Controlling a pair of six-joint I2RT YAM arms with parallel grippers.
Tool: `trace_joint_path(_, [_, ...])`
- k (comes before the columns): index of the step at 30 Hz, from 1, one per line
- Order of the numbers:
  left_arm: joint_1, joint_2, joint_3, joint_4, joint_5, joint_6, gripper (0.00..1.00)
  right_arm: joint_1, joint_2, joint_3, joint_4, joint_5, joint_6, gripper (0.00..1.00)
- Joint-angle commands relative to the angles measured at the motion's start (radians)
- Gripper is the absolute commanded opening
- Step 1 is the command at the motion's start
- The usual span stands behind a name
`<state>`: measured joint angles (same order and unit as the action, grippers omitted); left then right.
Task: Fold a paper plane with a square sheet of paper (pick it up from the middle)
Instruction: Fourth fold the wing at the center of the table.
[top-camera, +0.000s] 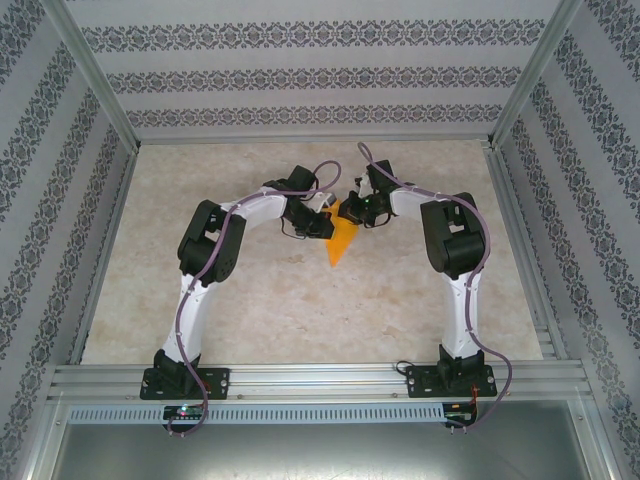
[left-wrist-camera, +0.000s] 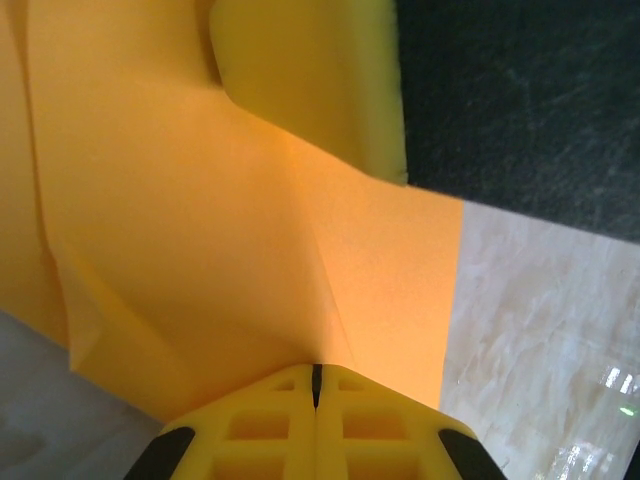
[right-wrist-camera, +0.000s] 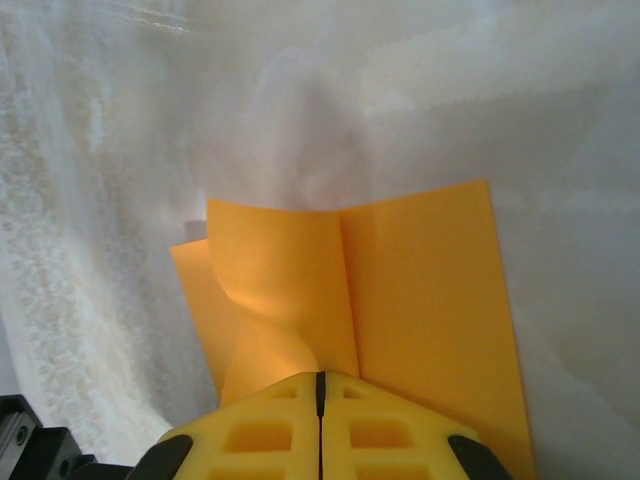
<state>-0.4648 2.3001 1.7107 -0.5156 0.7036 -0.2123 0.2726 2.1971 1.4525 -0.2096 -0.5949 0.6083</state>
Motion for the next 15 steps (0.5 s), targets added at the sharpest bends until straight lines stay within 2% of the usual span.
trace_joint_path(1, [-0.01,-0.068,-0.018,-0.032,-0.002,0.019,0.04,0.013,0.002,0.013,-0.104,0.118,-0.056,0.07])
trace_joint_path(15, [-0.048,-0.2,-0.094,0.032,0.004,-0.063,0.12,0.013,-0.007,-0.012,-0.106,0.11,-0.053,0.07])
